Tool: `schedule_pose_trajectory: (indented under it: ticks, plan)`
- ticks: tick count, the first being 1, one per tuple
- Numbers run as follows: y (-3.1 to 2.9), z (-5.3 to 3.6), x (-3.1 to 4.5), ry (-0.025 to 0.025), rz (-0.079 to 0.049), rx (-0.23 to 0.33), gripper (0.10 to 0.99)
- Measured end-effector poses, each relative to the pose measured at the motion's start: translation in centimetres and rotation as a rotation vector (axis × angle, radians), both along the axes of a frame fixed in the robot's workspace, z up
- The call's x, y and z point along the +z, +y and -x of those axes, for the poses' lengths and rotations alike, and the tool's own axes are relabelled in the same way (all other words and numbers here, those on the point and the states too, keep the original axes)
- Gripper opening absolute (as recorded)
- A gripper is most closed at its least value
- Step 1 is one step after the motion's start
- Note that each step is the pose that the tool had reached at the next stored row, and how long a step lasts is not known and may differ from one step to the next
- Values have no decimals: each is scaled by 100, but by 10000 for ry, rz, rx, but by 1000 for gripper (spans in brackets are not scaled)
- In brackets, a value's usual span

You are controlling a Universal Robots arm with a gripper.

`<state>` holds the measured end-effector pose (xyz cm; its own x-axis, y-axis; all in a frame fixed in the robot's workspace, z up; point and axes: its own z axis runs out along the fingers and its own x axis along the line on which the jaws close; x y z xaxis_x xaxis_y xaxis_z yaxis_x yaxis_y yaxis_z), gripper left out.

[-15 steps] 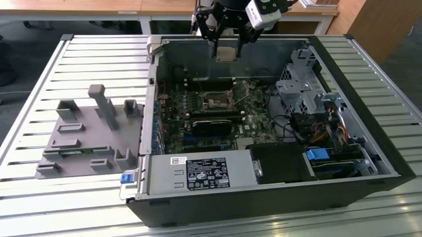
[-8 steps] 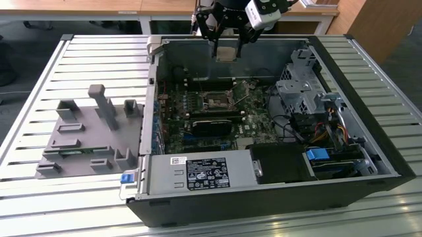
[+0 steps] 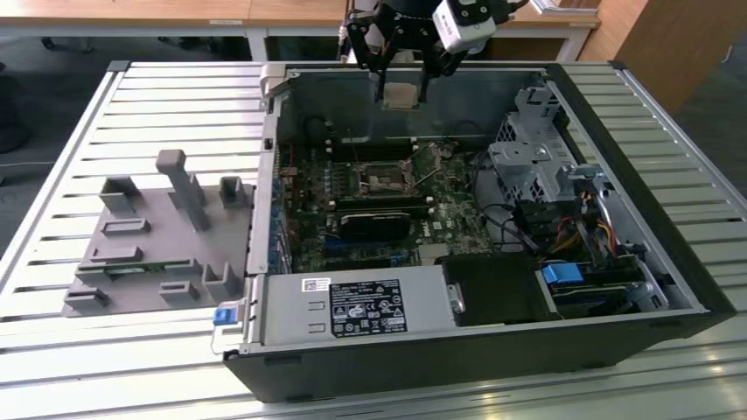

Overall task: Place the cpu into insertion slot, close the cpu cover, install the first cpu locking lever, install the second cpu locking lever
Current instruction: 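Place the cpu into insertion slot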

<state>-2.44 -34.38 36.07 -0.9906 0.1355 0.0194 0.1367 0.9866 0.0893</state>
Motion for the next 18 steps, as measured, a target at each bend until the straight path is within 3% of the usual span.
schedule_pose_trajectory:
  ticks: [18]
  plan:
    - [0, 2, 0, 0, 1, -515, 541]
